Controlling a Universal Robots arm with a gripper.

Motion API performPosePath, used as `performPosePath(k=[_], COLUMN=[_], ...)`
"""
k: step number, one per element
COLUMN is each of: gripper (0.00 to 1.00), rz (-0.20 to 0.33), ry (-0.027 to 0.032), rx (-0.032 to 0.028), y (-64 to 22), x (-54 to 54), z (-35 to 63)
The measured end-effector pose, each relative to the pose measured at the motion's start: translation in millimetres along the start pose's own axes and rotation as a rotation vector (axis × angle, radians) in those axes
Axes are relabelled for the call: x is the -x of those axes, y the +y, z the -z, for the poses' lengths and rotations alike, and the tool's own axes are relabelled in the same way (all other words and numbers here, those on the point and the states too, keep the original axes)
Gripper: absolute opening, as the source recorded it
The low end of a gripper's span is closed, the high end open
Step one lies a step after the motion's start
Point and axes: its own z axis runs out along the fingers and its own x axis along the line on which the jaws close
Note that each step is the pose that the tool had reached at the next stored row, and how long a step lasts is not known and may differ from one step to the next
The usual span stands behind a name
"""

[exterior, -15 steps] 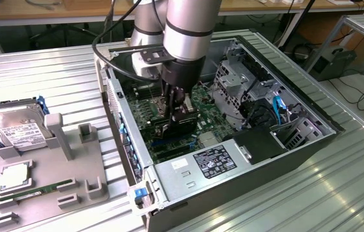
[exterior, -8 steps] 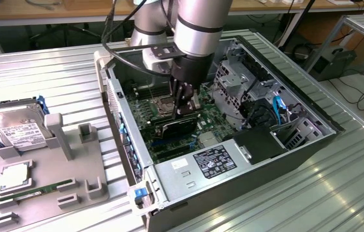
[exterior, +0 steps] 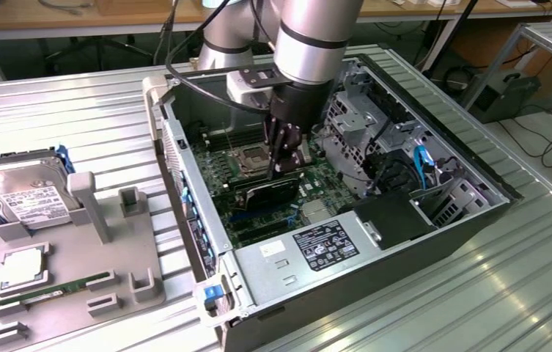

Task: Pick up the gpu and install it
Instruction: 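Insert the gpu into the slot, then press down on the gpu until it lock into place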

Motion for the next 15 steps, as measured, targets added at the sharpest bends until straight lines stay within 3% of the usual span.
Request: performPosePath(k=[3, 6, 9, 15], gripper=[0.11, 0.11, 0.11, 0.11], rz=[0.0, 0.0, 0.0, 0.0], ry=[0.0, 0.0001, 0.0001, 0.0], rx=[0.0, 0.0001, 0.0, 0.0], y=[0.0, 8.4, 23.5, 34.8], x=[0.0, -0.2, -0.3, -0.1], z=[0.0, -0.6, -2.8, -9.8])
